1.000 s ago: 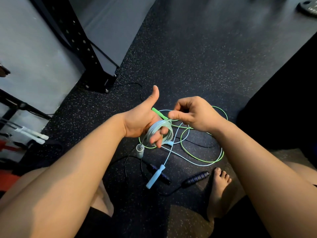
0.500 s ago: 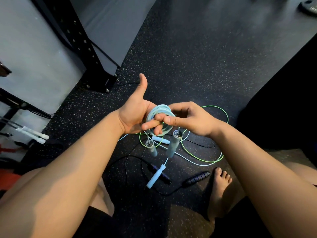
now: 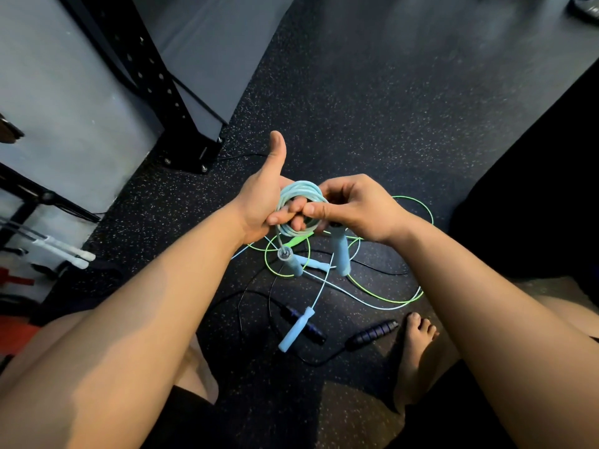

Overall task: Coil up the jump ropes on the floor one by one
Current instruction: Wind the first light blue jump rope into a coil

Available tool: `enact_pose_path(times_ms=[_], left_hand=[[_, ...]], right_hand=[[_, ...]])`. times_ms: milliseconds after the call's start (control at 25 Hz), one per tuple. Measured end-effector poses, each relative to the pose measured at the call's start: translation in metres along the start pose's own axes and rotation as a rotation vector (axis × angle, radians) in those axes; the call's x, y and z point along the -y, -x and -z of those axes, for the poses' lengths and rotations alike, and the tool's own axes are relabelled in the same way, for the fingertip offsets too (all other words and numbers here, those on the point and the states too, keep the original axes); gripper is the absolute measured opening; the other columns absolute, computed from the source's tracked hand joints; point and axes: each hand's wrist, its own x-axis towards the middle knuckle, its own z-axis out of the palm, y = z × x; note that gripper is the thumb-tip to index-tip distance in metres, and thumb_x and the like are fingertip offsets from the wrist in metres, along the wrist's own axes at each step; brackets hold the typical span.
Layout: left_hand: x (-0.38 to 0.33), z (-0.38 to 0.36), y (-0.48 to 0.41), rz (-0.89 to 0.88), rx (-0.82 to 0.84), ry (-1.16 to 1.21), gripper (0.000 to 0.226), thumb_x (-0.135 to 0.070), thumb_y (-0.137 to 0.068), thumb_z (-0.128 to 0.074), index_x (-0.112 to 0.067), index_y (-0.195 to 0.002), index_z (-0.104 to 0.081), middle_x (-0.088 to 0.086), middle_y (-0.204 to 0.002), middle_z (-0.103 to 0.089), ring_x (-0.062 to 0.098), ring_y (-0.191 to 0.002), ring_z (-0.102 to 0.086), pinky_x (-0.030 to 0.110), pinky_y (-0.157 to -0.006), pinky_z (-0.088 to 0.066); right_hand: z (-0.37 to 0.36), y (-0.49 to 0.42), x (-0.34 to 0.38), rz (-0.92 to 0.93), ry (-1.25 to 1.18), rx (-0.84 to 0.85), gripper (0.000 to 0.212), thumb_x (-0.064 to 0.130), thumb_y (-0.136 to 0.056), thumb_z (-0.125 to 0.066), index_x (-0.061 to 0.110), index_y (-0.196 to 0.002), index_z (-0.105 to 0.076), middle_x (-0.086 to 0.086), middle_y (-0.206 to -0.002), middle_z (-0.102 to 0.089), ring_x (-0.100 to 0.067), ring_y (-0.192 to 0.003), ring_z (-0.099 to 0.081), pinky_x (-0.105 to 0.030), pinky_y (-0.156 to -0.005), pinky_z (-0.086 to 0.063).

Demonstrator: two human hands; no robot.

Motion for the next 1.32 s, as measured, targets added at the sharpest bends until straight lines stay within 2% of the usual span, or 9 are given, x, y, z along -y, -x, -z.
enact_pose_path(times_ms=[200,280,440,560,720,840,1000,1200,1320], left_hand=[[0.006,-0.005,0.006,-0.08,-0.254,-0.103,0.103,-0.085,-0.088,-0.004,-0.001,-0.051,-0.05,0.007,-0.037,-0.038,0.021,-0.039,-0.047,0.029,-0.055,-0.044],[0.009,-0.005,0.008,-0.113,-0.353,-0.177,0.108,-0.077,-0.094,-0.002,0.012,-0.062,-0.053,0.004,-0.037,-0.039,0.017,-0.037,-0.046,0.027,-0.052,-0.043],[0.013,0.007,0.014,-0.167,-0.503,-0.253,0.096,-0.071,-0.099,-0.003,0.002,-0.066,-0.056,0.0,-0.038,-0.039,0.015,-0.039,-0.046,0.027,-0.053,-0.041],[0.017,0.025,0.031,-0.174,-0.399,-0.049,0.08,-0.073,-0.098,-0.019,-0.008,-0.072,-0.057,-0.003,-0.042,-0.04,0.017,-0.047,-0.046,0.032,-0.061,-0.042],[0.025,0.036,0.076,-0.27,-0.18,0.284,0.022,-0.028,-0.09,-0.044,-0.01,-0.099,-0.05,0.0,-0.059,-0.046,0.016,-0.061,-0.051,0.031,-0.068,-0.046],[0.044,0.05,0.117,-0.34,-0.204,0.31,0.016,-0.015,-0.095,-0.049,-0.01,-0.11,-0.049,0.004,-0.077,-0.057,0.016,-0.073,-0.059,0.031,-0.078,-0.052],[0.08,0.07,0.162,-0.374,-0.479,0.232,0.013,-0.009,-0.106,-0.048,-0.015,-0.115,-0.057,-0.001,-0.083,-0.069,0.013,-0.08,-0.065,0.043,-0.095,-0.049],[0.122,0.1,0.218,-0.367,-0.739,0.1,0.016,-0.007,-0.102,-0.059,-0.019,-0.112,-0.06,-0.003,-0.092,-0.075,0.005,-0.081,-0.074,0.019,-0.075,-0.054],[0.14,0.124,0.236,-0.331,-0.856,0.105,0.019,-0.007,-0.1,-0.061,-0.025,-0.108,-0.064,-0.002,-0.094,-0.077,0.005,-0.082,-0.074,0.019,-0.073,-0.053]], right_hand=[[-0.006,-0.005,-0.005,0.008,-0.021,0.011,0.027,0.026,-0.084,-0.079,0.002,-0.095,-0.073,-0.024,-0.092,-0.075,-0.028,-0.078,-0.07,-0.05,-0.08,-0.057],[-0.01,-0.006,-0.003,0.011,-0.01,-0.007,0.026,0.028,-0.084,-0.08,0.004,-0.091,-0.073,-0.021,-0.089,-0.075,-0.024,-0.076,-0.07,-0.046,-0.078,-0.057],[-0.032,-0.011,0.003,0.028,-0.044,-0.023,0.017,0.025,-0.09,-0.074,0.01,-0.086,-0.07,-0.01,-0.076,-0.07,-0.017,-0.069,-0.065,-0.032,-0.066,-0.053],[-0.055,-0.013,0.012,0.061,-0.173,-0.056,0.022,0.02,-0.098,-0.063,-0.002,-0.1,-0.07,-0.01,-0.081,-0.068,-0.018,-0.069,-0.059,-0.025,-0.063,-0.05],[-0.08,-0.008,0.023,0.098,-0.302,-0.1,0.027,0.018,-0.101,-0.057,0.001,-0.118,-0.069,-0.013,-0.089,-0.065,-0.017,-0.075,-0.054,-0.026,-0.066,-0.045],[-0.114,-0.004,0.032,0.07,-0.429,-0.098,0.03,0.015,-0.1,-0.059,0.007,-0.128,-0.066,-0.015,-0.099,-0.065,-0.026,-0.09,-0.056,-0.042,-0.08,-0.045],[-0.171,-0.008,0.045,0.071,-0.457,-0.081,0.028,0.009,-0.098,-0.06,0.008,-0.125,-0.066,-0.013,-0.1,-0.072,-0.025,-0.09,-0.064,-0.045,-0.085,-0.052],[-0.242,-0.032,0.041,0.103,-0.253,0.063,0.017,0.014,-0.099,-0.061,0.009,-0.113,-0.069,-0.024,-0.098,-0.071,-0.03,-0.086,-0.066,-0.045,-0.077,-0.057],[-0.283,-0.053,0.037,0.102,-0.206,0.1,0.009,0.019,-0.096,-0.065,0.02,-0.103,-0.071,-0.024,-0.097,-0.072,-0.03,-0.084,-0.065,-0.053,-0.08,-0.055]])
